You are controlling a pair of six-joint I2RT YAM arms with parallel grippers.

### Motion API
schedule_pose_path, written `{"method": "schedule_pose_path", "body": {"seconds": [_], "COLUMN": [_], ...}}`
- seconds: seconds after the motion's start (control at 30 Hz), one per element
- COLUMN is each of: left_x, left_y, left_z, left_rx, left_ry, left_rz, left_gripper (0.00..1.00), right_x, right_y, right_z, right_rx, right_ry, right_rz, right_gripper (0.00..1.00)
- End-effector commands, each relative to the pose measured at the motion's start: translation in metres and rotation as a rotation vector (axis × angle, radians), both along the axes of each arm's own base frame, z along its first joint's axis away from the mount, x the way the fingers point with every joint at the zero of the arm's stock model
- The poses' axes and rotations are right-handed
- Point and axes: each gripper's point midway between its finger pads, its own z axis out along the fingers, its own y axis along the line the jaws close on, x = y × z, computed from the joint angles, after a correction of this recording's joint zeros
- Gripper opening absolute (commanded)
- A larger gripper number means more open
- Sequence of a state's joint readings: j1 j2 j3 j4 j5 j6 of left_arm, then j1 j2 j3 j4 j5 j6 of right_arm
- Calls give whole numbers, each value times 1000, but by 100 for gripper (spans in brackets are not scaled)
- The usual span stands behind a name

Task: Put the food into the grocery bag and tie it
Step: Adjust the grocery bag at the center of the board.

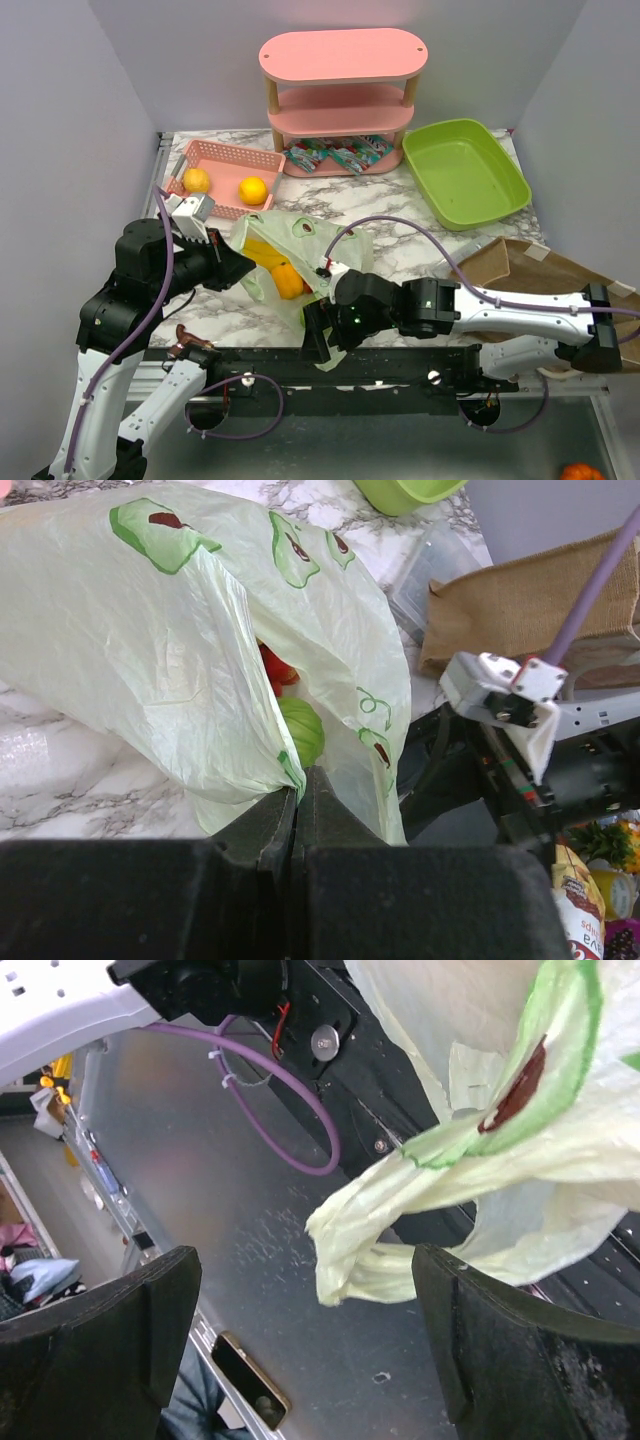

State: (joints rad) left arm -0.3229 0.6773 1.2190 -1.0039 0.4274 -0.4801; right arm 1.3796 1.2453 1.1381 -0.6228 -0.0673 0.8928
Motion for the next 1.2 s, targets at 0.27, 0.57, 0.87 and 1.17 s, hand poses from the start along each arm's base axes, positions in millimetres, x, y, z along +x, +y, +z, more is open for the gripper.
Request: {"method": "schedule_pose_path", "body": {"seconds": [0.27, 0.57, 0.87, 1.17], "left_x": [0, 0, -11, -13], "left_y": [2, 2, 2, -4], "left_z": [-5, -7, 36, 95], "left_rx": [8, 13, -32, -116], "left_ry": [-3, -2, -35, -88], "left_rz": [10, 3, 3, -2], "left_gripper": [0, 0, 0, 0], "right_x": [0, -11, 38, 102], "right_y": [33, 44, 36, -27], "right_z": [-27, -25, 64, 235], "right_rx": [66, 67, 64, 277], "right_ry": [12, 8, -210, -500], "right_rz": [-29, 0, -180, -508], "right_gripper": [64, 25, 1, 1]}}
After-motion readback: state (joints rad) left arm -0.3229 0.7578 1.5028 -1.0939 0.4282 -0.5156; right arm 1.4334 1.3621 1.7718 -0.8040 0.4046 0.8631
